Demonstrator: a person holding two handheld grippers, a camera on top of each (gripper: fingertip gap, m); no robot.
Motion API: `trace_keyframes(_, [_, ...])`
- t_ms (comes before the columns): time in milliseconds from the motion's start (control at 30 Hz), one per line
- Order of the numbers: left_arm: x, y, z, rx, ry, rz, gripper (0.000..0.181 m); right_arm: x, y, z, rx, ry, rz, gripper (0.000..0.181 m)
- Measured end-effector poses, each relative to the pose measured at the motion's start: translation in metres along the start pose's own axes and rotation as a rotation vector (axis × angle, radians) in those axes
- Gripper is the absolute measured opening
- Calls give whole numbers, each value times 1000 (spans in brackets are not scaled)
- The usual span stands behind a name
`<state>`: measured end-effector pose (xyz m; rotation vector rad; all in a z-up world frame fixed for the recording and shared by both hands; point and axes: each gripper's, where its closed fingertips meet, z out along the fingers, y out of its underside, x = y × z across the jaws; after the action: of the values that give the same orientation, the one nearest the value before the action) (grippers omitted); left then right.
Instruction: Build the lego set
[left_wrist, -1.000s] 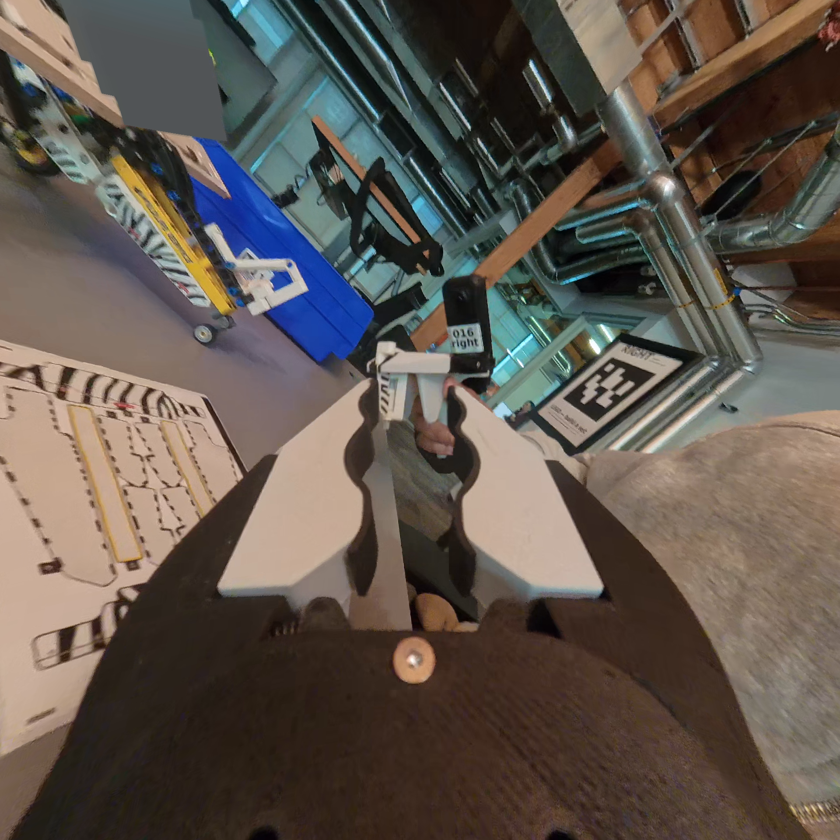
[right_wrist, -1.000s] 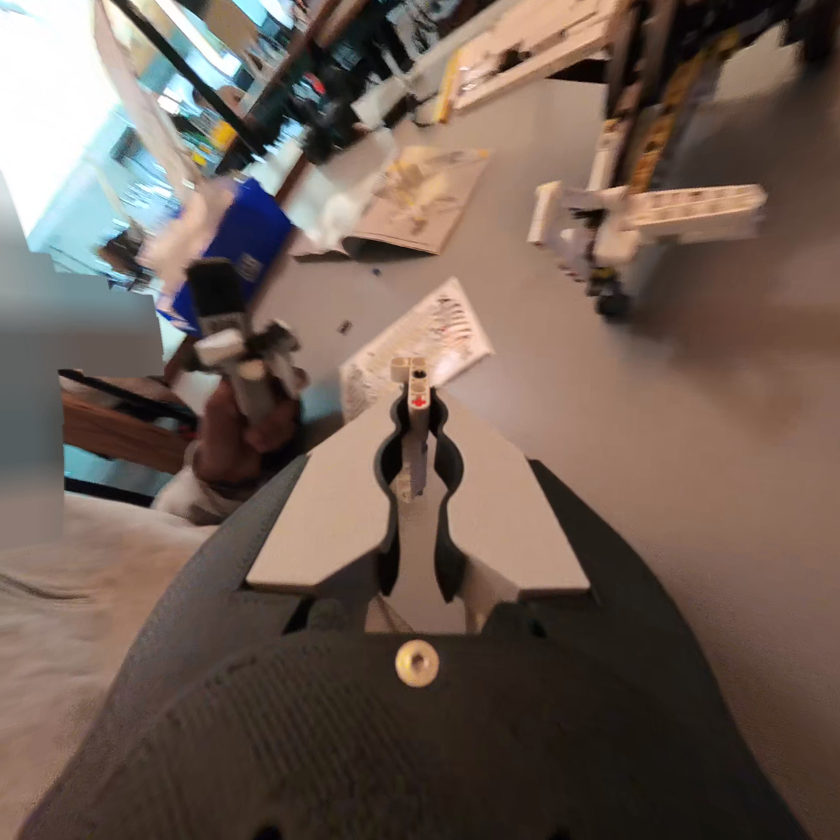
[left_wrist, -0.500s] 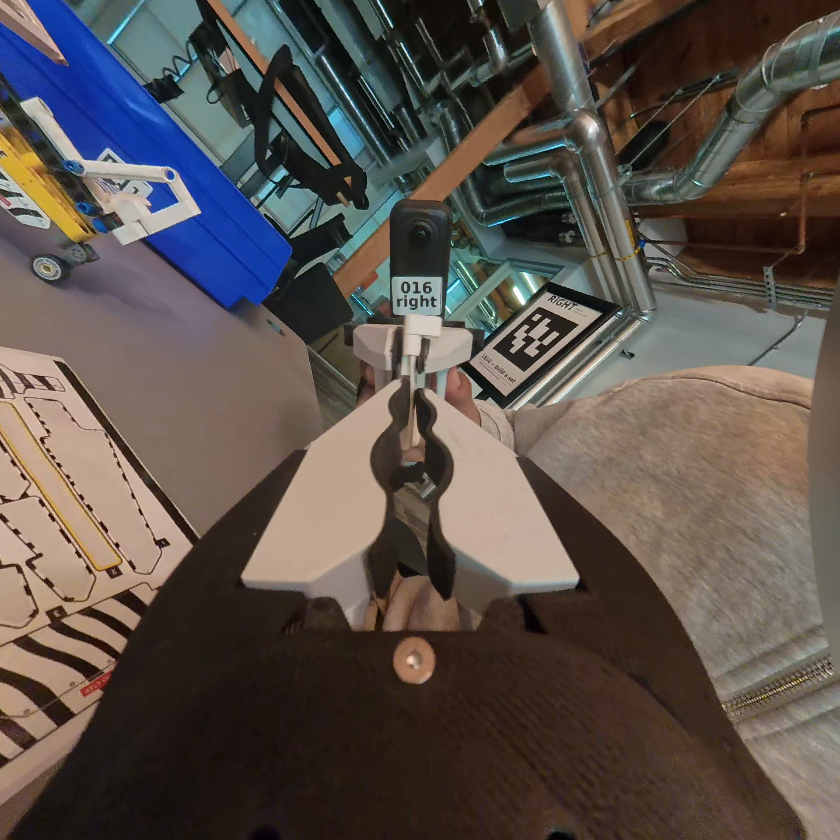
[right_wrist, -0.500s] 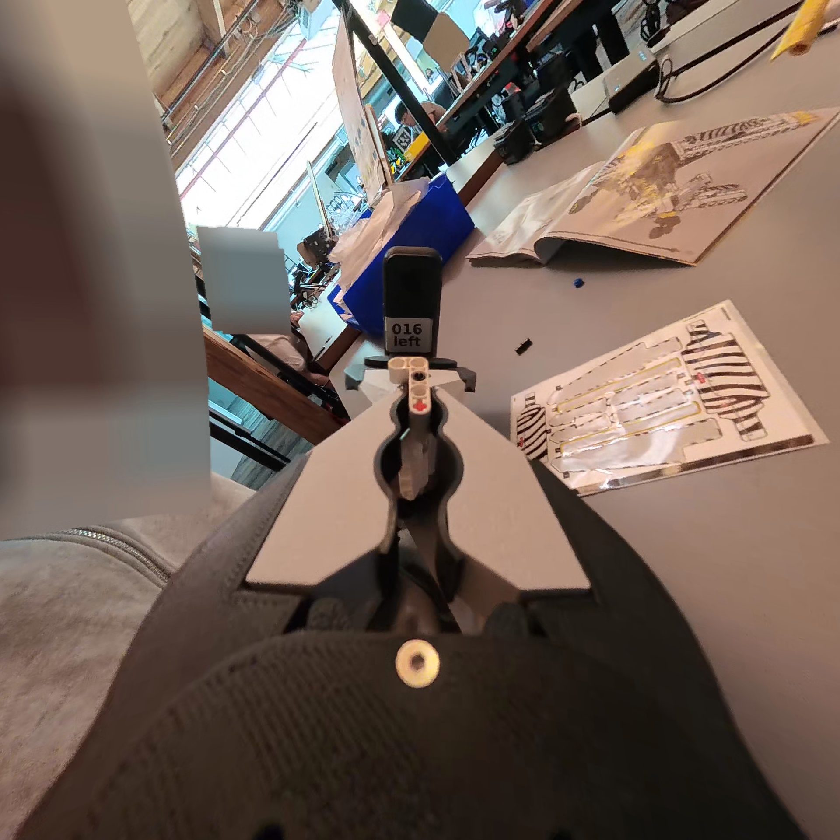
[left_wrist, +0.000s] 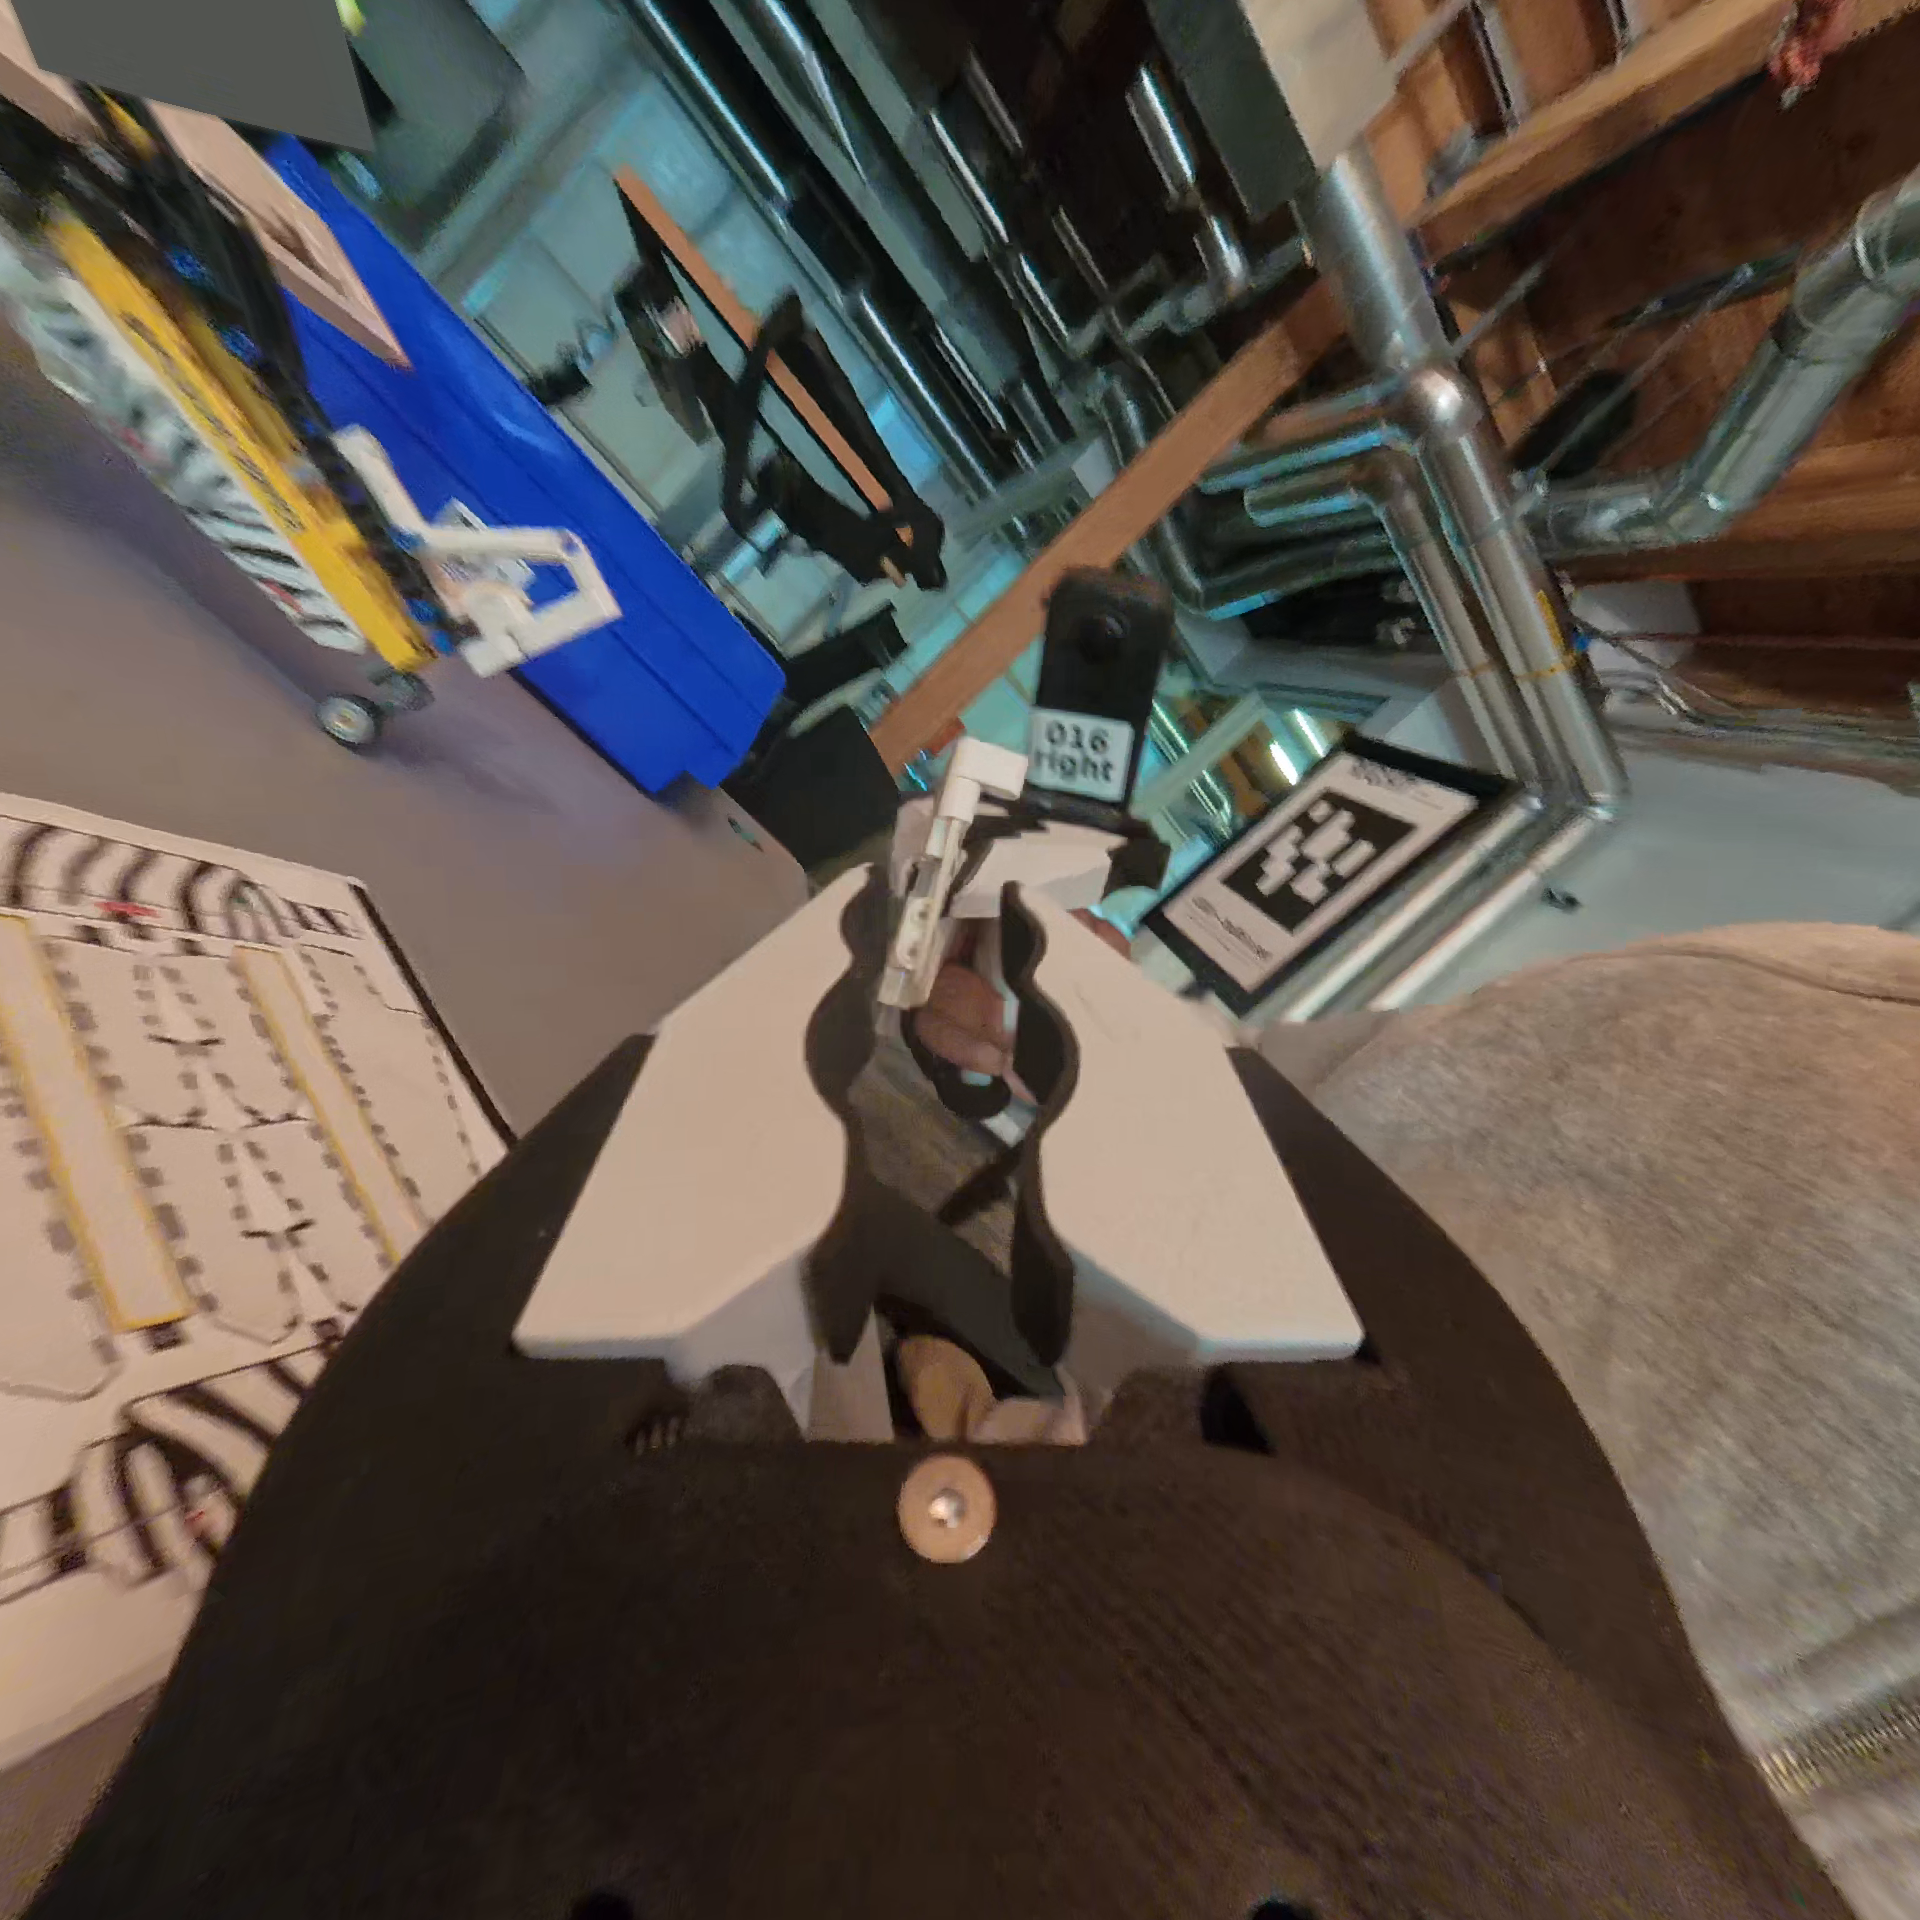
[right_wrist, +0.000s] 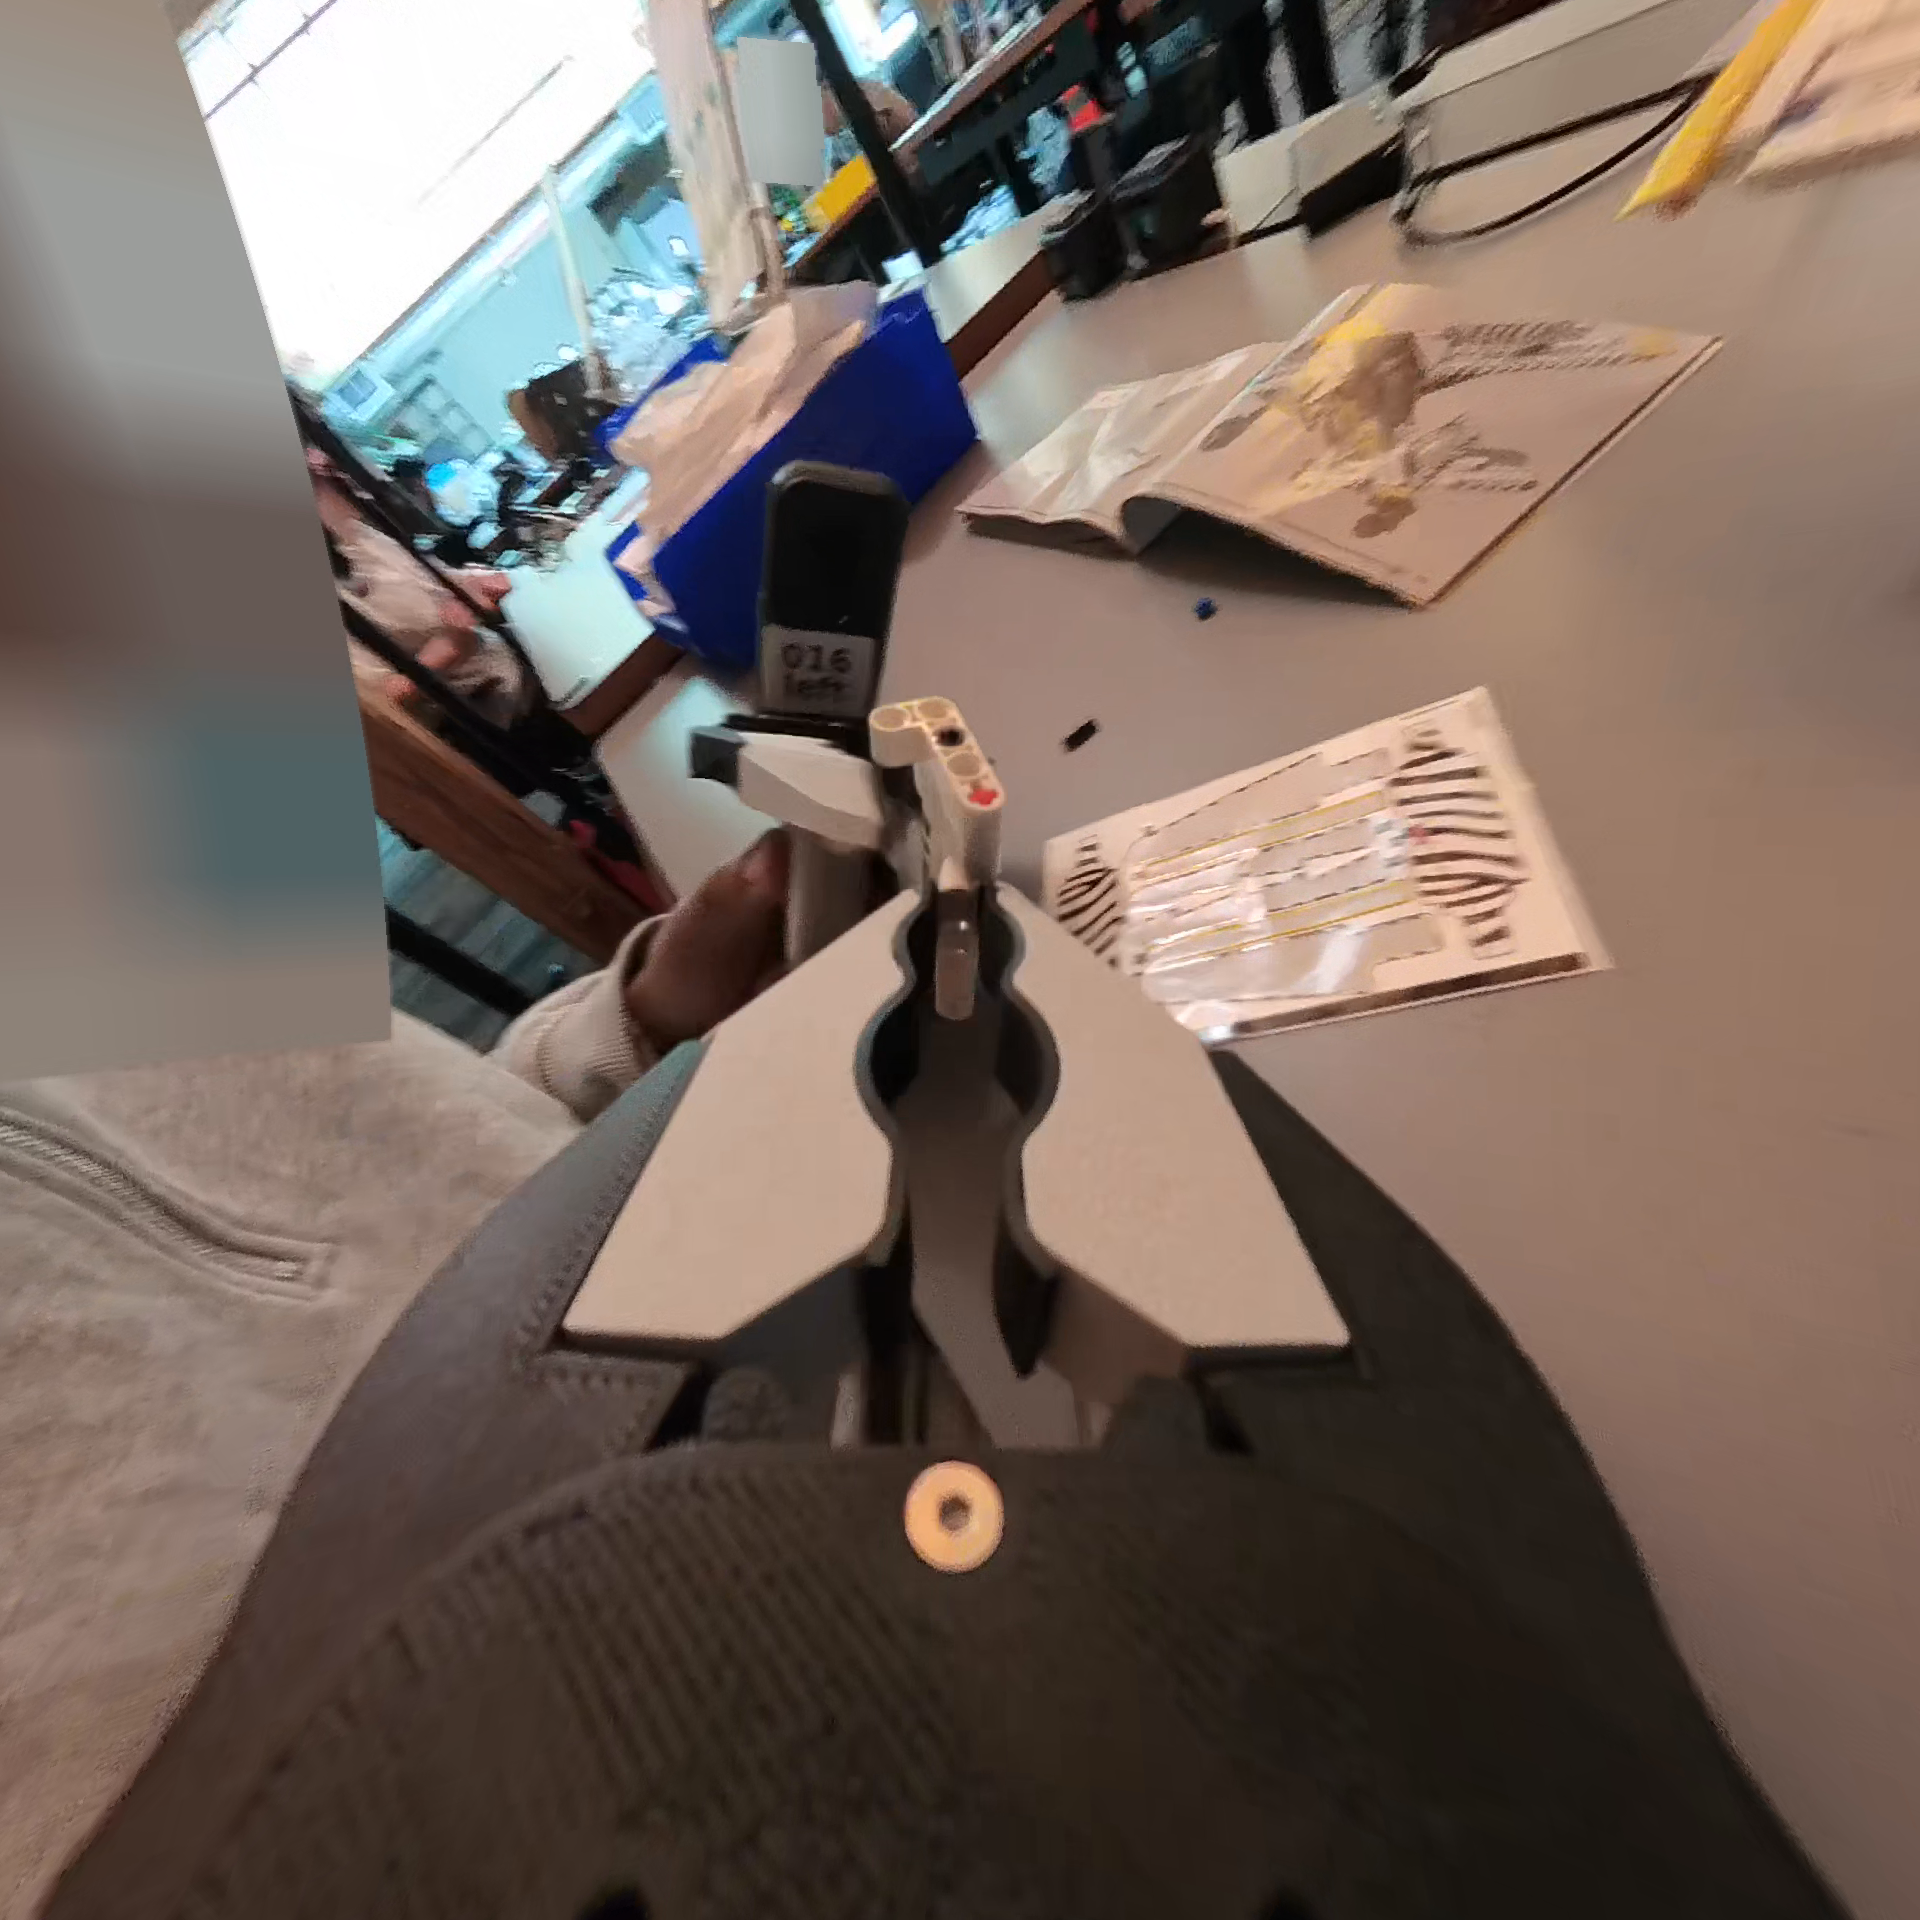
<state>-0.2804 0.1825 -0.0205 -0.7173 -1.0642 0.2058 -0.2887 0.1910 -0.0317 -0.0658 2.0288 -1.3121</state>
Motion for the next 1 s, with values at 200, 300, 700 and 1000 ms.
trace_keyframes(200, [-5,-25,-20,150,-47,17,15,54,6,-25,-42,363,-278,6])
trace_keyframes(300, [-6,-22,-18,136,-54,22,12,68,24,-26,-83,410,-259,6])
trace_keyframes(700, [-7,-24,-20,148,-50,5,8,71,43,-52,-18,626,-350,6])
trace_keyframes(1000, [-7,-24,-20,150,-49,2,6,71,52,-65,12,654,-377,6])
